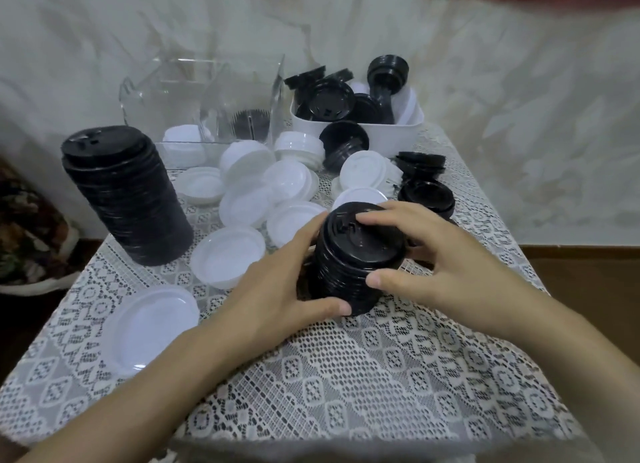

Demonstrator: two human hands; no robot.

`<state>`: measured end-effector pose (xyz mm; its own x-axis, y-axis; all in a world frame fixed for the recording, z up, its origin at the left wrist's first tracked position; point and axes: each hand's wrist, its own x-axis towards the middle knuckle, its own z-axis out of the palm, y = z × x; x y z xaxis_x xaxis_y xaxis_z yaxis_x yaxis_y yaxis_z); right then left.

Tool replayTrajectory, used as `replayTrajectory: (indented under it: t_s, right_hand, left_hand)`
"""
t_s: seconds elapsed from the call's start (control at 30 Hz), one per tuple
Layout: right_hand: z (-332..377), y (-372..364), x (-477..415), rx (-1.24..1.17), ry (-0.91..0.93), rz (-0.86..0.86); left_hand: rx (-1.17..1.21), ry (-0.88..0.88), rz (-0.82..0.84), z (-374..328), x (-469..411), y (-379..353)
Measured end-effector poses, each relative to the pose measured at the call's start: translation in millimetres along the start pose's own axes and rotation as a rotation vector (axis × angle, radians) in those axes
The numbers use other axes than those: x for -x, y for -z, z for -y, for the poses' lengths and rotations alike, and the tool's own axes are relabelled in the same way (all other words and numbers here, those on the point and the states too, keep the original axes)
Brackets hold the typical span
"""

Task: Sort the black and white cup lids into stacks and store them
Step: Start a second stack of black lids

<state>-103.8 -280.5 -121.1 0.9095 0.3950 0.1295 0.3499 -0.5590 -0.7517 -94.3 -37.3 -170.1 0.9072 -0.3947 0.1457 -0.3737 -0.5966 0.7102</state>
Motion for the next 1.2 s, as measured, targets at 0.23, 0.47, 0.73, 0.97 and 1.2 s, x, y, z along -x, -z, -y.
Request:
replayTrajectory:
  t_s: [0.23, 0.47, 0.73, 0.97, 1.2]
  right_hand:
    - [1, 0, -6, -0.011, 0.005, 0.028]
    - [-2, -9, -7, -0.090, 0.011, -0.057]
    - [-2, -5, -16, -0.028, -0.094, 0.023]
    - [1, -12, -8, -0.075, -0.064, 0.011]
    - [-10, -19, 0, -0.176, -0.108, -0.053]
  left_hand:
    - [0.085, 0.016, 0.024, 7, -1, 3]
    - [0.297, -0.003, 0.016, 12, -1, 3]
    - [0.229, 0.011, 0.015, 12, -2, 7]
    - [0.223, -0.009, -0.027, -6, -2, 16]
    - [0.171, -0.010, -0.051, -10, 0, 17]
